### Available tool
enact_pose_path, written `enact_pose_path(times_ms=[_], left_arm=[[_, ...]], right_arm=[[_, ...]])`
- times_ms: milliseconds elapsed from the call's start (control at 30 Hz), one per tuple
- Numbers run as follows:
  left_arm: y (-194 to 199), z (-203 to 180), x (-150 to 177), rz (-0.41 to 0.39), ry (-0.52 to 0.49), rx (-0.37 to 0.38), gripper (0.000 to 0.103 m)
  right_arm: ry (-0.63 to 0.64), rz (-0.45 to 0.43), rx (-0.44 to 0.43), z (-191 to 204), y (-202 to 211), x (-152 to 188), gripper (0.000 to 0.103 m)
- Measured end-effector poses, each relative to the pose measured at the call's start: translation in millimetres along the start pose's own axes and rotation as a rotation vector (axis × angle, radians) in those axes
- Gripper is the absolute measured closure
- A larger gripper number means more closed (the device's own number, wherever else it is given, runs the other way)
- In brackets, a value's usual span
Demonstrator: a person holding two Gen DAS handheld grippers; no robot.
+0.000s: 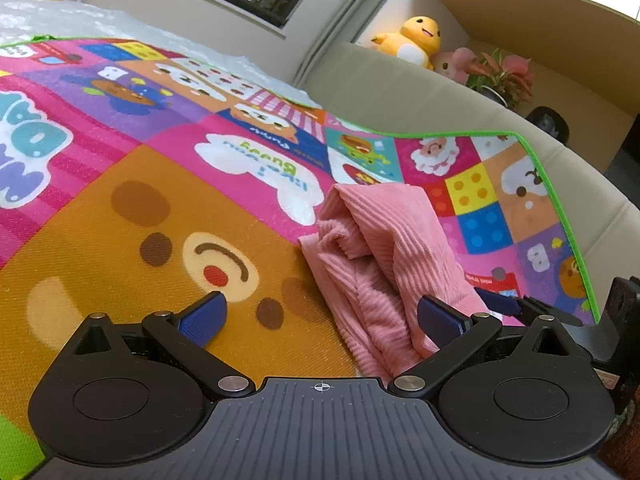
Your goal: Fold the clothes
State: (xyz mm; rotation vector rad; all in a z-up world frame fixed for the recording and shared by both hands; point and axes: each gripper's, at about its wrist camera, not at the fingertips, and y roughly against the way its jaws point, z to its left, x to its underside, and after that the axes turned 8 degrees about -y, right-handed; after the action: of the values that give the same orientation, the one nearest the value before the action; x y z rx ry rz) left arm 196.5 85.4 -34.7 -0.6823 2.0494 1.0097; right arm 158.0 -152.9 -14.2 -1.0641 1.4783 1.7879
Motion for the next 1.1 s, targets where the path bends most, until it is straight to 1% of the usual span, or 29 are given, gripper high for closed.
enact_pose_path(times_ms=[67, 367, 500, 567, 667, 733, 833, 967, 1100], left_arm=[[0.0, -1.2, 0.1, 0.001, -0.006, -0.006, 0.000], [-0.2, -2.0, -0.1, 0.004, -0.014, -0.013, 0.000], [3.1, -5.3, 0.9, 0.004, -0.019, -0.024, 0.000], [9.1, -7.3, 4.7, -0.013, -0.016, -0.010, 0.000], [18.3, -5.2, 8.6, -0.038, 0.034, 0.049, 0.000], [23.8, -4.5, 7.5, -0.054, 0.088, 0.108, 0.000], [25.3, -5.8, 0.4, -0.087, 0.159, 0.239, 0.000], [8.1, -16.5, -16.2, -0.093, 0.214, 0.377, 0.000], [-19.6, -27.3, -32.0, -0.052, 0.222, 0.452, 0.000]], right_arm=[[-0.010, -0.008, 0.006, -1.2, -0.7, 1.5, 0.000], [-0.005, -0.042, 0.023, 1.1, 1.9, 6.0, 0.000], [-0.037, -0.036, 0.002, -4.6, 0.9, 6.0, 0.000], [-0.071, -0.028, -0.026, -11.3, 0.7, 5.2, 0.000], [-0.145, -0.028, -0.074, -25.7, 3.4, 3.4, 0.000], [-0.167, -0.069, -0.065, -30.1, 13.5, 4.2, 0.000], [-0.155, -0.124, -0.037, -34.4, 27.0, 12.0, 0.000], [-0.197, -0.134, -0.020, -41.8, 31.0, 20.1, 0.000], [-0.179, -0.121, -0.010, -38.5, 27.3, 20.8, 0.000]])
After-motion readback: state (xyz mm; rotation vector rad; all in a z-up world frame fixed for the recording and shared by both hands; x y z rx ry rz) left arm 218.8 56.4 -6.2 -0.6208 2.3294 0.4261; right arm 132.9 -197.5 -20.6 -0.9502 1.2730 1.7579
